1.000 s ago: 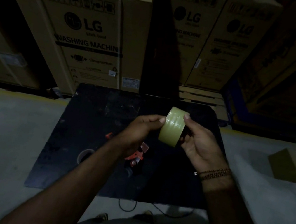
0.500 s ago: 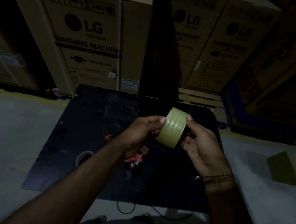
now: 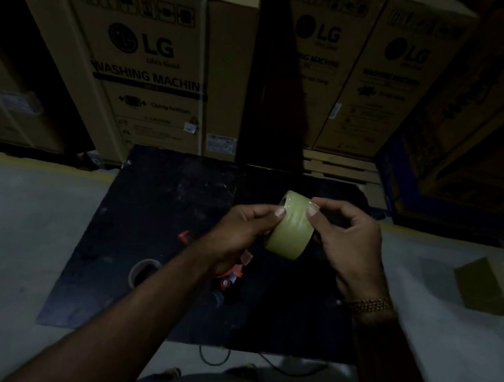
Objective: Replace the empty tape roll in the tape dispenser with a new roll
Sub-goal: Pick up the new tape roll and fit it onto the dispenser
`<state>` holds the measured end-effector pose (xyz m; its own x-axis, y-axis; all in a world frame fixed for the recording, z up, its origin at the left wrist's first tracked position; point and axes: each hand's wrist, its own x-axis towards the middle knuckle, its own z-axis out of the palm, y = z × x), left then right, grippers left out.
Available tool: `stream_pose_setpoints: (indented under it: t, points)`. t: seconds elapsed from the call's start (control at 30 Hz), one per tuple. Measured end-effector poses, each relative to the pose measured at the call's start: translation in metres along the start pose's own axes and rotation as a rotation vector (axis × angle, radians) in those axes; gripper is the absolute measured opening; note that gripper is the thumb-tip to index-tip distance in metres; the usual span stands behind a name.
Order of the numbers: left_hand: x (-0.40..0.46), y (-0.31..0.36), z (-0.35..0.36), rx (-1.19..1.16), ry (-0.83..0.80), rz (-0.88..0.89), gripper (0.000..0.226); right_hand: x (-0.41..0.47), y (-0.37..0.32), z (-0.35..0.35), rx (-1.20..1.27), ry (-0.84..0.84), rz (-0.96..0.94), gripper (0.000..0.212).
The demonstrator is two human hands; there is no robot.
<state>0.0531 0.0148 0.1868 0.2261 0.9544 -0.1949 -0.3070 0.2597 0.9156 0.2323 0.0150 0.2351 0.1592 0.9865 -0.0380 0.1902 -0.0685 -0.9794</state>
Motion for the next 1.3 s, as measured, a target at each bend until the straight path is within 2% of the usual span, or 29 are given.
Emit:
stream_pose_setpoints:
  t: [0.23, 0.33, 0.37, 0.43, 0.5, 0.6, 0.7, 0.8, 0.97, 1.1, 1.23, 1.3]
  points:
    - [0.002, -0.009, -0.002, 0.089, -0.004, 0.031, 0.035, 0.009, 0.006, 0.004, -0.021, 0.040, 0.069, 0.007]
    - [0.006, -0.008, 0.003, 0.080, 0.129, 0.038, 0.025, 0.010, 0.010, 0.006, -0.077, 0.031, 0.057, 0.005]
    - [0.008, -0.010, 0.003, 0.109, 0.191, 0.072, 0.031, 0.009, 0.011, 0.007, -0.103, 0.023, 0.049, 0.004]
    - [0.009, -0.010, -0.001, 0.328, 0.236, 0.195, 0.045, 0.007, 0.012, 0.010, -0.143, -0.001, 0.036, 0.003]
    - [0.008, -0.004, -0.005, 0.569, 0.182, 0.312, 0.036, 0.006, 0.017, 0.011, -0.171, -0.019, 0.041, 0.004]
    - [0.007, 0.007, -0.008, 0.725, 0.150, 0.367, 0.023, 0.008, 0.021, 0.013, -0.218, -0.042, 0.043, 0.005]
    - [0.007, 0.010, -0.005, 0.745, 0.159, 0.421, 0.018, 0.009, 0.021, 0.012, -0.237, -0.055, 0.018, 0.005]
    - [0.009, 0.010, -0.001, 0.678, 0.186, 0.385, 0.013, 0.011, 0.020, 0.009, -0.252, -0.062, 0.008, 0.004]
    - [0.011, 0.010, 0.003, 0.695, 0.231, 0.401, 0.005, 0.012, 0.019, 0.011, -0.252, -0.062, 0.029, 0.005]
    - [0.013, 0.011, 0.007, 0.750, 0.255, 0.432, 0.003, 0.005, 0.012, 0.013, -0.109, -0.102, 0.105, 0.029]
    - [0.013, 0.014, 0.008, 0.796, 0.293, 0.489, 0.007, -0.003, 0.006, 0.016, -0.085, -0.047, 0.160, 0.074]
    - [0.013, 0.014, 0.007, 0.787, 0.331, 0.489, 0.007, -0.002, 0.005, 0.015, -0.079, -0.073, 0.161, 0.081]
